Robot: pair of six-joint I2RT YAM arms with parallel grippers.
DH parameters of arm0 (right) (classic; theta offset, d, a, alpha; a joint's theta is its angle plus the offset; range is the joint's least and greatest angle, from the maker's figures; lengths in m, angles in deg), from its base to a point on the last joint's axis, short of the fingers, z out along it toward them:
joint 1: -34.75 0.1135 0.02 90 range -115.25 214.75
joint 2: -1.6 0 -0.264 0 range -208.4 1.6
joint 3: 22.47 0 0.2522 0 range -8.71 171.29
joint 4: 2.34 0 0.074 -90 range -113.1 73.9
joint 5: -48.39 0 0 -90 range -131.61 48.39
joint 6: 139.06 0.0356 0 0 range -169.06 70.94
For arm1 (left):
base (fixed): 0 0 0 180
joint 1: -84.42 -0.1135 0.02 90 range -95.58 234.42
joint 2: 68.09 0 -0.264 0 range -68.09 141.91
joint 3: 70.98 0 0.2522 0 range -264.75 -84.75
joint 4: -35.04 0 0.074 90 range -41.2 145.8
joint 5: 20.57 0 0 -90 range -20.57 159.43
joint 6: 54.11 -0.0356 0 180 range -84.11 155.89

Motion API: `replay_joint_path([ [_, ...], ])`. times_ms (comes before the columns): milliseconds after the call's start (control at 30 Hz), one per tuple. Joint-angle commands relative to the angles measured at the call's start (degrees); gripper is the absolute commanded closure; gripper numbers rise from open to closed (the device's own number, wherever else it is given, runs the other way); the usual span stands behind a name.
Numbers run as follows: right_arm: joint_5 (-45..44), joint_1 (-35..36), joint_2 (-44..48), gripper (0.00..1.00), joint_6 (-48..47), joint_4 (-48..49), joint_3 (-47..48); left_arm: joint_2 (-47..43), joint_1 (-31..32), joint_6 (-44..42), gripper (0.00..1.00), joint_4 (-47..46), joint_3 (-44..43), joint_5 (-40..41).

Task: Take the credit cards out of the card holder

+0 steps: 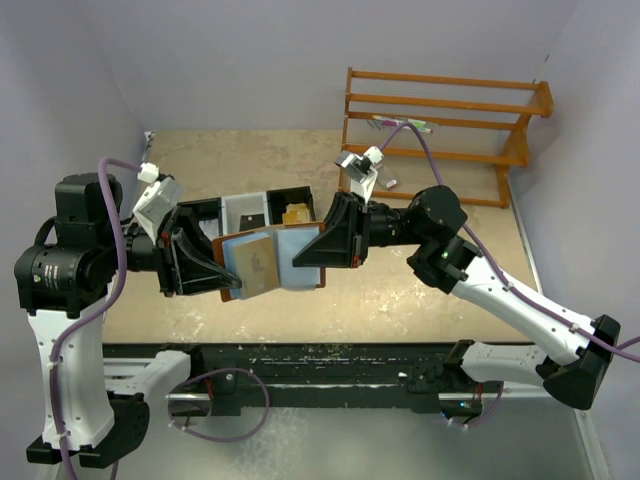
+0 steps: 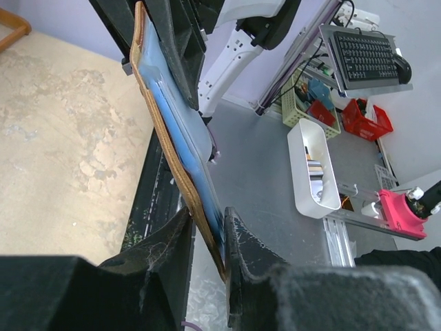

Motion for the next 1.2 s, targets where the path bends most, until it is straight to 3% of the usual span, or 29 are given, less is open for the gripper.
replay_joint_path([
  [0, 1.7, -0.3, 0.9, 1.00, 0.4, 5.2, 0.6, -0.1, 0.5, -2.5, 0.73, 0.3, -1.7, -2.5],
  [867, 2.2, -0.3, -1.4, 1.00, -1.4, 3.2, 2.2, -1.1, 1.1, -4.5, 0.71, 1.7, -1.7, -4.1],
  [1167, 1.6, -0.3, -1.9, 1.00, -0.8, 6.8, 1.8, -1.4, 1.1, -4.7, 0.72, 1.6, -1.2, -2.6],
])
